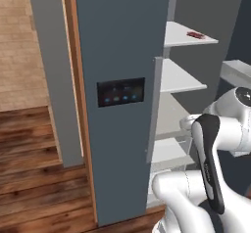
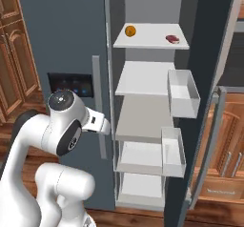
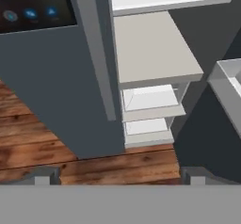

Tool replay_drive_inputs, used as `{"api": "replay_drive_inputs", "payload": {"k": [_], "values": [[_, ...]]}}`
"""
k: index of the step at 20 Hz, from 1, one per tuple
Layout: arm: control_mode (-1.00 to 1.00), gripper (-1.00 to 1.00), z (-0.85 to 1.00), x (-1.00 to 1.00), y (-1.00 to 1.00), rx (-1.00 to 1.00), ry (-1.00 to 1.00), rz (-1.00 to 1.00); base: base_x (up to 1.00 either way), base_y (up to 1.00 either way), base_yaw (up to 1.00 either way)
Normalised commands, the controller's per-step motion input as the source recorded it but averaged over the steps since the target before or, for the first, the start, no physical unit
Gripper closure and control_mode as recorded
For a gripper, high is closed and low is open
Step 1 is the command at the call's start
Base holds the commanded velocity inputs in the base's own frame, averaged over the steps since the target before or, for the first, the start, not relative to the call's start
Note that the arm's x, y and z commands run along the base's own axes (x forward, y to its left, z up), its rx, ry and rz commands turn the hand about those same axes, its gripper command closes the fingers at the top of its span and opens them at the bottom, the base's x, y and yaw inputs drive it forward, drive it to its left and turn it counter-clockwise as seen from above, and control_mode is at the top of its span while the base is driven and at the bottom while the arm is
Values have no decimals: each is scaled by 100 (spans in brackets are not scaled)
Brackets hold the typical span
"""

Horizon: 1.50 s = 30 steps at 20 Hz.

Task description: Open the fridge, remove the orange, lemon, and steak, and place them on any counter.

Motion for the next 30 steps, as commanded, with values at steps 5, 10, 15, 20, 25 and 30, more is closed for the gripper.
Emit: {"api": "replay_drive_inputs", "payload": {"k": [5, 10, 15, 20, 25, 30], "values": [[100, -100, 0, 0, 0, 0, 0, 0, 77, 0, 0], [100, -100, 0, 0, 0, 0, 0, 0, 87, -20, 0], [100, -100, 0, 0, 0, 0, 0, 0, 55, -59, 0], [100, -100, 0, 0, 0, 0, 0, 0, 35, -71, 0], [100, -100, 0, 0, 0, 0, 0, 0, 9, -51, 0], [-100, -100, 38, -5, -9, 0, -9, 0, 0, 0, 0]]}}
